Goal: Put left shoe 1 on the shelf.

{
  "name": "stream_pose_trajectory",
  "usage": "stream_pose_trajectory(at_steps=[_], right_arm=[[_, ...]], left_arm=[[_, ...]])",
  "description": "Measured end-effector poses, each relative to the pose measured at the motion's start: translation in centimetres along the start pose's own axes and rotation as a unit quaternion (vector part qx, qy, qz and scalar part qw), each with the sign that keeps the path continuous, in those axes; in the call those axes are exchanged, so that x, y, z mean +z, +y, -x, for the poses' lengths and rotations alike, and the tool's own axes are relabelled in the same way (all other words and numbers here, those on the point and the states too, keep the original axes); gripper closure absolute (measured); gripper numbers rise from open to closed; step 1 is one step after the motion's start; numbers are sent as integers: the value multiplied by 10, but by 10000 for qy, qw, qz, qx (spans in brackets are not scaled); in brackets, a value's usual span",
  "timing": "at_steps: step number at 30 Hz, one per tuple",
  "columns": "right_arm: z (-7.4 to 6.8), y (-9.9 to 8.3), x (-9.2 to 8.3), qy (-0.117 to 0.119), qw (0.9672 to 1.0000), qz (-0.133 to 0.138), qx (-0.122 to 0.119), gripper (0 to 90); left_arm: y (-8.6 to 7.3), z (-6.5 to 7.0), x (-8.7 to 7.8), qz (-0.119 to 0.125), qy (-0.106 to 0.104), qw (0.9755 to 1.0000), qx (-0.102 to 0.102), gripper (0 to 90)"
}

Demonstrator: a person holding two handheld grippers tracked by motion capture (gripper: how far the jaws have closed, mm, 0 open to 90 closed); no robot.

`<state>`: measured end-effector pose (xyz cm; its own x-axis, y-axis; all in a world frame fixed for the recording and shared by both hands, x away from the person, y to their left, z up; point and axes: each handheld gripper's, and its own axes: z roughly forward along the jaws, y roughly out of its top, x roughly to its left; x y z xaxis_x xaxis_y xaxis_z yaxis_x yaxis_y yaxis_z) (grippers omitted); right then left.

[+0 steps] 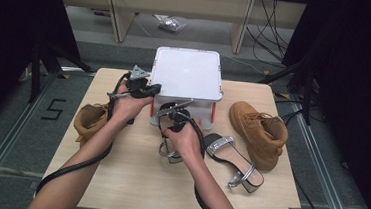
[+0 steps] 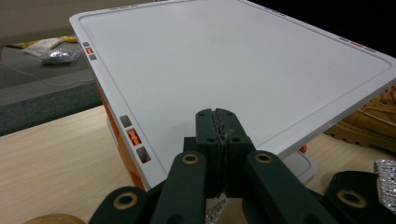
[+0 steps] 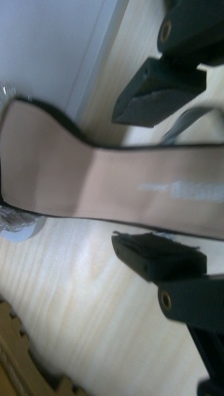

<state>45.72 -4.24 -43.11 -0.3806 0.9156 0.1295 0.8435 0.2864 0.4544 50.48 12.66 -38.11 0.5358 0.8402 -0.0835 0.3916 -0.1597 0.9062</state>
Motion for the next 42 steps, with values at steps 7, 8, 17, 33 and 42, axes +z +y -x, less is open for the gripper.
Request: stream_pose_trajectory(at_steps=[7, 8, 17, 33, 42], right_arm=[[28, -20, -42, 256, 9996, -88, -20, 639], [31, -24, -45, 242, 9997, -91, -48, 674], [47, -64, -45, 188, 9945, -577, -852, 891], [20, -88, -7, 700, 9889, -544, -1195, 897], [15, -83, 1, 782, 9901, -352, -1108, 900]], left_arm=[[0, 0, 0, -9, 9, 10000, 5, 878], [0, 0, 0, -11, 10, 10000, -11, 879], [0, 1, 0, 1, 29, 10000, 11, 883], [0, 0, 0, 0, 5, 10000, -5, 886], [0, -1, 0, 5, -3, 10000, 16, 886]])
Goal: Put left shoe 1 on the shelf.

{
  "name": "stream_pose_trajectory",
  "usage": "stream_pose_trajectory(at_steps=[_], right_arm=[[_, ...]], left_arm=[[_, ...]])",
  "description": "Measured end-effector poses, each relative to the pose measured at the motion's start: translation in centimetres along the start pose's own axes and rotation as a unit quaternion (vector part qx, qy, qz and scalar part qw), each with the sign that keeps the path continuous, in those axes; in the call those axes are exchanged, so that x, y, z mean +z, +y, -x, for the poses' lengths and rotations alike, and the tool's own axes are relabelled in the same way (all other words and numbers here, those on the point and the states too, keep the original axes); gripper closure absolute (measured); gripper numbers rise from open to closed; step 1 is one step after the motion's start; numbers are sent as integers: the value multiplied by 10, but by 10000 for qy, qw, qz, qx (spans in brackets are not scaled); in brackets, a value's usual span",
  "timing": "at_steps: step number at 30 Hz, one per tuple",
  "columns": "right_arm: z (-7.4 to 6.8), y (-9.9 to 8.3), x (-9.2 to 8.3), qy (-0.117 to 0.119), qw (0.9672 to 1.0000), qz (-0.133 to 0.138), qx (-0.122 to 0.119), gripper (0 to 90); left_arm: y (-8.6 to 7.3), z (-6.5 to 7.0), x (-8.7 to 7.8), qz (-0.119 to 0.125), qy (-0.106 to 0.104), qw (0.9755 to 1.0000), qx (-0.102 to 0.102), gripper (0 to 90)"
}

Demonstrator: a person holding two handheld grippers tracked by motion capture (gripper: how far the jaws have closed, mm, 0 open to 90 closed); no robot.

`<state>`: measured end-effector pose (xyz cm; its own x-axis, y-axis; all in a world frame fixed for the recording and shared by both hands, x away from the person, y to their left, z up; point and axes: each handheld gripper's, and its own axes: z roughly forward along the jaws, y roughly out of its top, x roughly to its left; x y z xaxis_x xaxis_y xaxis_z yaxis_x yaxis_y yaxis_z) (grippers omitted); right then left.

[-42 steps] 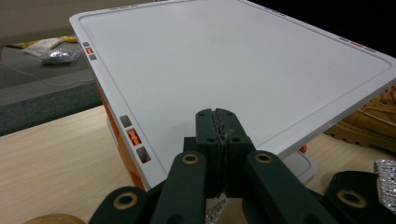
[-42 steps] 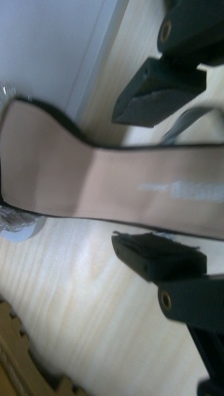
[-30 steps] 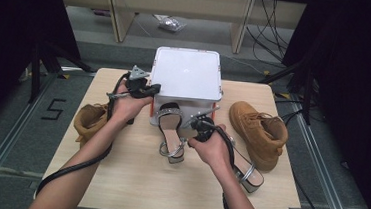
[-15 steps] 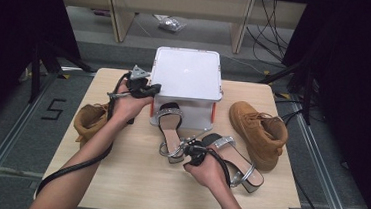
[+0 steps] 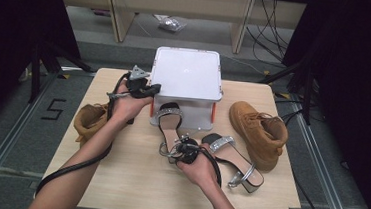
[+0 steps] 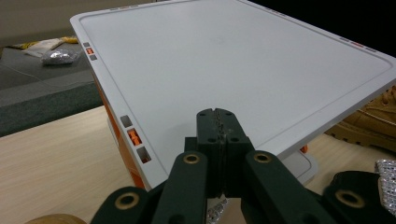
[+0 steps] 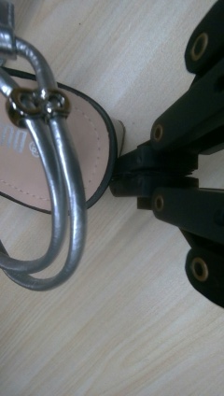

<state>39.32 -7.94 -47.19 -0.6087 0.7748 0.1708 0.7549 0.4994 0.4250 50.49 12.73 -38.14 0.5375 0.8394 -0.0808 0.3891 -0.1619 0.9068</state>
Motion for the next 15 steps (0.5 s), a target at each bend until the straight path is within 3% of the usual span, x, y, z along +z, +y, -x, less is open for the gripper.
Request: stream_pose_trajectory(at_steps=[1, 2, 3, 4, 7, 15], right_arm=[[0, 0, 0, 32, 10000, 5, 55, 900], [-2, 0, 0, 86, 9996, -28, 269, 900], [2, 0, 1, 89, 9998, 123, 91, 900], [-1, 0, 1, 70, 9995, 104, 282, 900], [-1, 2, 1, 32, 9988, 310, 378, 900], [0, 16, 0, -21, 9971, 654, 378, 900]], left_arm=[[0, 0, 0, 3, -1, 10000, -5, 886], [0, 0, 0, 13, 0, 10000, -8, 886], [0, 0, 0, 23, 2, 10000, 0, 886], [-1, 0, 0, 26, 3, 10000, -8, 886], [-1, 0, 0, 31, 6, 10000, -1, 886], [-1, 0, 0, 20, -3, 10000, -3, 887]])
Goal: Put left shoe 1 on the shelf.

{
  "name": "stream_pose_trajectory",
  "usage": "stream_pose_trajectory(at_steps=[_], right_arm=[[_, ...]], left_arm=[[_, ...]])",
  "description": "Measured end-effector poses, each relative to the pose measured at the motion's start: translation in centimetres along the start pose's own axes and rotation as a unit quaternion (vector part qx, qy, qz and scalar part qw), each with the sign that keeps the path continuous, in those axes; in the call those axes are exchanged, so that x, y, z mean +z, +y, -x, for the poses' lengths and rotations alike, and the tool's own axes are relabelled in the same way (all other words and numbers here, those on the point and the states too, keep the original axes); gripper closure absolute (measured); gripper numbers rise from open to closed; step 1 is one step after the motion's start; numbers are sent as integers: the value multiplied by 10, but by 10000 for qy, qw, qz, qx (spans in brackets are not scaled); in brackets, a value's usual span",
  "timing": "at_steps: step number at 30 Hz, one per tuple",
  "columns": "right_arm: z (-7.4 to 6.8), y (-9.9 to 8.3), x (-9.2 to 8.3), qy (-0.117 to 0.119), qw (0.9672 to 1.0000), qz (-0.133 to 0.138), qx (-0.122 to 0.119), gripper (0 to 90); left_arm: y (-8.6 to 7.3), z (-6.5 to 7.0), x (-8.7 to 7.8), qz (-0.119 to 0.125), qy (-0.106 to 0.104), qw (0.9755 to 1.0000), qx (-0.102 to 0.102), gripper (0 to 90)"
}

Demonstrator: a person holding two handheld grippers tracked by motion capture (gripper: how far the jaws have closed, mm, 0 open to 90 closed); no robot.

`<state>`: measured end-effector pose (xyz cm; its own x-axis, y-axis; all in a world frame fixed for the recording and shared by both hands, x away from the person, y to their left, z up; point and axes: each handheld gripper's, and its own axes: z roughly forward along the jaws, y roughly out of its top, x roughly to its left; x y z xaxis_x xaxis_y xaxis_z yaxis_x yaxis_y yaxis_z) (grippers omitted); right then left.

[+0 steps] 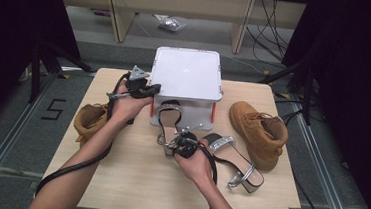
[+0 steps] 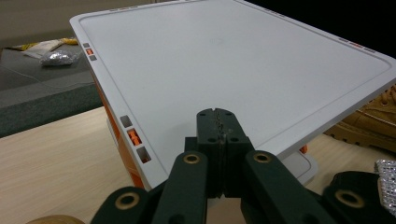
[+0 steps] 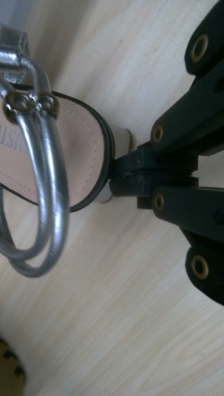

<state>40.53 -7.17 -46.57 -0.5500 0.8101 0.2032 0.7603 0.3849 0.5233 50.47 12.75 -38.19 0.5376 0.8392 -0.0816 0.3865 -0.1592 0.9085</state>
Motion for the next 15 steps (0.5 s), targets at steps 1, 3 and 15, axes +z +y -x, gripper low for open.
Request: stream_pose_trajectory(at_steps=[1, 3, 15], right_arm=[[0, 2, 0, -13, 10000, 52, -28, 900], [0, 7, 1, -58, 9999, 83, -87, 900], [-3, 25, 15, -162, 9994, 221, -207, 900]], left_arm=[[0, 0, 0, -2, -4, 10000, 2, 887], [0, 0, 0, 4, -6, 10000, 7, 887], [0, 0, 0, 5, -21, 10000, 45, 889]])
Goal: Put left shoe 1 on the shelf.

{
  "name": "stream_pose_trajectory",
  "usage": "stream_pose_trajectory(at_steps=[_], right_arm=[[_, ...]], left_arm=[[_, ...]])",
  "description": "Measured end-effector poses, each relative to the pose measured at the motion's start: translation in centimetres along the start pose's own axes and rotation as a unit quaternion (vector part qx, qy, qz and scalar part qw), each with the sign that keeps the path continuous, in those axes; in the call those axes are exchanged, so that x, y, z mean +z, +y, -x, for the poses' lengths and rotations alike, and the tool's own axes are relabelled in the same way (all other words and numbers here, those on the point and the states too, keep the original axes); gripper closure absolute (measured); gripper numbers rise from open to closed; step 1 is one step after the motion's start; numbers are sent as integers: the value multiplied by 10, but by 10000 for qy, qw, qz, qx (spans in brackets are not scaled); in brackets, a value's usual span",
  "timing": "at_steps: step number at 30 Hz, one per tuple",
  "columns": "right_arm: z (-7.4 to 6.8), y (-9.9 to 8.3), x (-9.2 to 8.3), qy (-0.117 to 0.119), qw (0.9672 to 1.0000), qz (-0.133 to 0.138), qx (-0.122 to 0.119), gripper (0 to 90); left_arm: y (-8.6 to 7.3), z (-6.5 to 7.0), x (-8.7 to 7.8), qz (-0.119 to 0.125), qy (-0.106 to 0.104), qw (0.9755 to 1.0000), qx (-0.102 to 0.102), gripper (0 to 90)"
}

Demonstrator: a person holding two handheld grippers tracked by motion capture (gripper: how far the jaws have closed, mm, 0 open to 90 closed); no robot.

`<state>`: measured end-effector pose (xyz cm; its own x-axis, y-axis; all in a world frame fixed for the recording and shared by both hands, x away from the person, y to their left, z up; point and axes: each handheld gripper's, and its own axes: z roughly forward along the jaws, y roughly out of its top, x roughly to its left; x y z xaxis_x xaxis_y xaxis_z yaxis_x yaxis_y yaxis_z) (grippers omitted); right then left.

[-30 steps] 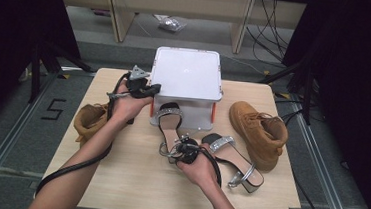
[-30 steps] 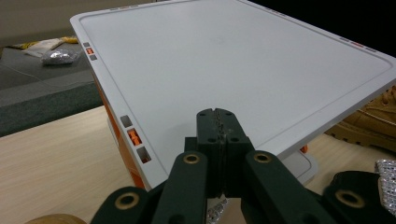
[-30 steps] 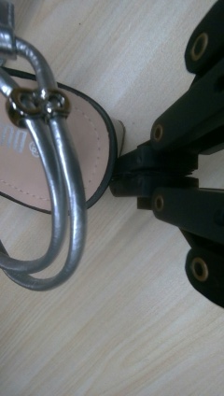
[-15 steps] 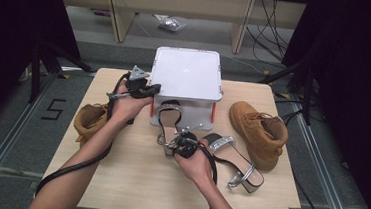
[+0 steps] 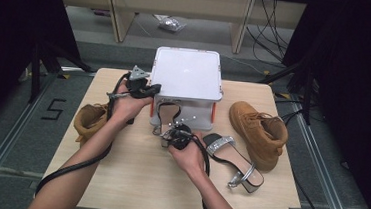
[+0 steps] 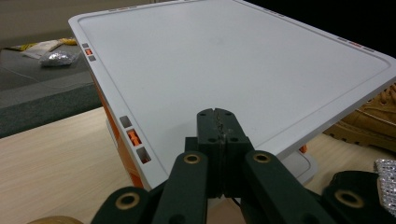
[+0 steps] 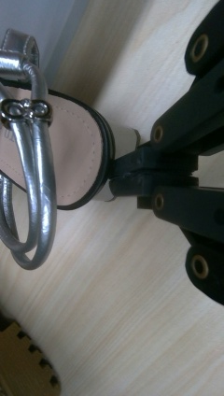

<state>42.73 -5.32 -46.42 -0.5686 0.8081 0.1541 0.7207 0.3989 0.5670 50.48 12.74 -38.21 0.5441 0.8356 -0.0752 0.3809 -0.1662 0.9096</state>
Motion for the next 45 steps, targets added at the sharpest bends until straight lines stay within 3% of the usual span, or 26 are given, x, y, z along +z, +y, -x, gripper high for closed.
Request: stream_pose_trajectory(at_steps=[7, 11, 13, 14, 17, 19, 33, 45], right_arm=[[-2, 12, 7, -299, 9994, 178, -13, 900], [1, 22, 10, -512, 9982, 258, -168, 900], [2, 27, 11, -521, 9982, 285, -121, 900], [3, 30, 12, -582, 9975, 309, -236, 900], [4, 35, 14, -680, 9966, 440, -154, 900], [6, 38, 15, -743, 9956, 524, -238, 900], [6, 51, 34, -872, 9931, 752, -206, 900], [3, 54, 49, -867, 9930, 773, -210, 900]], left_arm=[[1, 0, 0, -14, 3, 10000, -9, 889], [0, 0, 0, -9, 3, 10000, -12, 889], [1, 0, 0, -10, 5, 10000, 2, 889], [1, 0, 0, -11, 7, 10000, 5, 890], [1, 0, 0, -14, 2, 10000, -5, 890], [1, 0, 0, -23, 1, 10000, 0, 890], [0, 0, 0, -6, -9, 10000, -1, 891], [1, 0, 0, -19, -6, 10000, 33, 890]])
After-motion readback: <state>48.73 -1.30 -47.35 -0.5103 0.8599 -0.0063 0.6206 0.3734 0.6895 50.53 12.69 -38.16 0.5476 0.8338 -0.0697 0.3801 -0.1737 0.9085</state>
